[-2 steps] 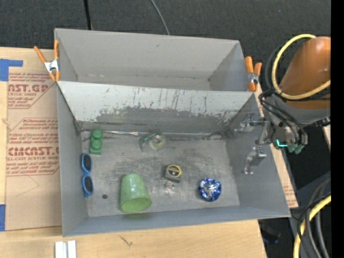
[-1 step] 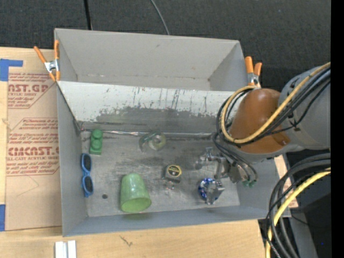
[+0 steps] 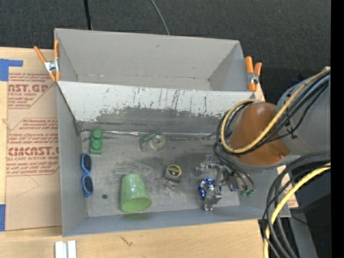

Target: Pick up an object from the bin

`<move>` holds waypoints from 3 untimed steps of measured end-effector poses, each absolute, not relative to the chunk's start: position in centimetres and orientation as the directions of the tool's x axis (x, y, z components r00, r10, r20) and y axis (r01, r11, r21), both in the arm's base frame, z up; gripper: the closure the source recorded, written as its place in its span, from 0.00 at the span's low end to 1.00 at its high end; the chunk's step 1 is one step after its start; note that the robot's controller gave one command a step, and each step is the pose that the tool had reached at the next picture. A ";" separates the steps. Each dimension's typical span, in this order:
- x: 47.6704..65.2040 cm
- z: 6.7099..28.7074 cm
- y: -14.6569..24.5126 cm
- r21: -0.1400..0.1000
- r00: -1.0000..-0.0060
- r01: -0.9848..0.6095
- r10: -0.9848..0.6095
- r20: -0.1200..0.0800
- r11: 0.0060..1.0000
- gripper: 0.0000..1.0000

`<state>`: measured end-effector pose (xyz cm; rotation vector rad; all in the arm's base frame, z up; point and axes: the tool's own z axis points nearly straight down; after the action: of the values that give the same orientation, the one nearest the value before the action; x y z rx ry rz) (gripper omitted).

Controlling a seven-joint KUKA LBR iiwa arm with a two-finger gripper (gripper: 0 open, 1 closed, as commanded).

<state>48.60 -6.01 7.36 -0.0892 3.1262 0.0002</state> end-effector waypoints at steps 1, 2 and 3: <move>48.6 7.4 -6.0 -0.001 -0.998 -0.060 -0.060 -0.015 0.998 1.00; 49.0 24.7 -5.8 -0.002 -0.987 -0.160 -0.160 -0.009 0.987 1.00; 48.9 24.3 -5.8 0.000 -0.987 -0.160 -0.160 -0.002 0.987 0.00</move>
Offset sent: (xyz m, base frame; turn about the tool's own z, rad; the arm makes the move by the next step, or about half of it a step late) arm 0.0000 0.0000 0.0000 0.0000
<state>48.87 -5.80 24.30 -0.2517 3.1293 0.0001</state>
